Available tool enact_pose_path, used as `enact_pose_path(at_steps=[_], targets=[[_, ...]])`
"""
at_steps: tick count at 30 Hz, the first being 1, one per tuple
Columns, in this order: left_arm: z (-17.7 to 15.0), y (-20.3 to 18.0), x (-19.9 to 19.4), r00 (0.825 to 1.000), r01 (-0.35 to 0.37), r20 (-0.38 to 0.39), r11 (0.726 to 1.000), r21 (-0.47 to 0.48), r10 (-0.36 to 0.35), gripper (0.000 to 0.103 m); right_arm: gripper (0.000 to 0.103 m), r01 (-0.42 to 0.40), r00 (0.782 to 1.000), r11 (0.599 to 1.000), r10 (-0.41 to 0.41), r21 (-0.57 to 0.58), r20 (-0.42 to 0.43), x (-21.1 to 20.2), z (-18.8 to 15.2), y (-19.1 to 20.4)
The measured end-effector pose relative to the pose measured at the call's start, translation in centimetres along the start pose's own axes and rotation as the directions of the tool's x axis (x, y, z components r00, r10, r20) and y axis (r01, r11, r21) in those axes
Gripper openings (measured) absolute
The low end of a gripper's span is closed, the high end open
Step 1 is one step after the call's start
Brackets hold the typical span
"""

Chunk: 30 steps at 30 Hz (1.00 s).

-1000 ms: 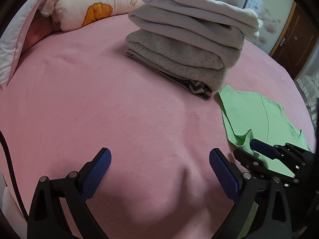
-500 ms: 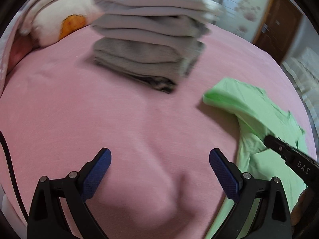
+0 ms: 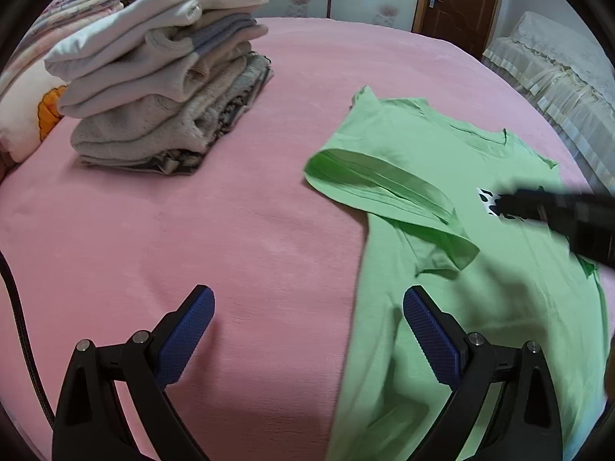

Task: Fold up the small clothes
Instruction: 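Grasp the opposite side with the right gripper and fold it inward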

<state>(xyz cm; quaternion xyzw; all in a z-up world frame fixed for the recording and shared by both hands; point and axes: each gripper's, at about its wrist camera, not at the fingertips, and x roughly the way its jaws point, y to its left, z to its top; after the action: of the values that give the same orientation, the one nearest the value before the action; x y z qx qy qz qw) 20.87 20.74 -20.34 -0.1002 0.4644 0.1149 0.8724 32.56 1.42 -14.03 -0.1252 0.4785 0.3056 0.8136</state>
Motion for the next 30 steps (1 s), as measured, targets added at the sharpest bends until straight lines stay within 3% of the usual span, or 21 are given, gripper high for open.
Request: enact_pose_path(at_steps=[3, 9, 11, 14, 21, 25, 27, 28, 30], targets=[[-0.2, 0.6, -0.2, 1.0, 0.016, -0.005, 0.999, -0.033, -0.016, 0.098, 0.025, -0.054, 0.998, 0.987, 0.059, -0.154, 0.024, 0.5, 3.2, 2.9], [-0.9, 3.6, -0.9, 0.999, 0.037, -0.004, 0.99, -0.134, -0.037, 0.098, 0.029, -0.058, 0.998, 0.923, 0.052, -0.38, -0.027, 5.2, 7.1, 8.8], [-0.9, 4.9, -0.6, 0.999, 0.044, -0.011, 0.984, -0.174, -0.046, 0.098, 0.036, -0.04, 0.999, 0.909, 0.025, -0.415, -0.043, 6.7, 7.3, 9.7], [-0.6, 6.2, 0.2, 0.999, 0.023, -0.022, 0.977, -0.212, -0.028, 0.098, 0.037, -0.03, 0.997, 0.898, -0.005, -0.439, -0.077, 8.5, 7.0, 10.6], [1.9, 8.5, 2.2, 0.989, -0.147, -0.062, 0.957, -0.251, 0.135, 0.098, 0.037, 0.036, 0.991, 0.892, -0.091, -0.451, -0.101, 10.8, 6.3, 11.1], [3.1, 9.7, 3.1, 0.981, -0.193, -0.086, 0.938, -0.288, 0.175, 0.098, 0.036, 0.075, 0.983, 0.892, -0.141, -0.445, -0.116, 12.5, 6.5, 11.4], [3.3, 10.0, 3.1, 0.982, -0.188, -0.085, 0.937, -0.296, 0.17, 0.098, 0.026, 0.066, 0.983, 0.906, -0.13, -0.419, -0.127, 12.8, 6.8, 11.1], [3.4, 9.9, 3.0, 0.983, -0.183, -0.081, 0.937, -0.298, 0.166, 0.098, 0.009, 0.076, 0.983, 0.906, -0.138, -0.417, -0.12, 12.9, 7.0, 11.0], [3.5, 9.7, 2.6, 0.986, -0.167, -0.067, 0.944, -0.284, 0.155, 0.098, 0.005, 0.083, 0.986, 0.916, -0.133, -0.392, -0.103, 12.3, 7.4, 10.4]])
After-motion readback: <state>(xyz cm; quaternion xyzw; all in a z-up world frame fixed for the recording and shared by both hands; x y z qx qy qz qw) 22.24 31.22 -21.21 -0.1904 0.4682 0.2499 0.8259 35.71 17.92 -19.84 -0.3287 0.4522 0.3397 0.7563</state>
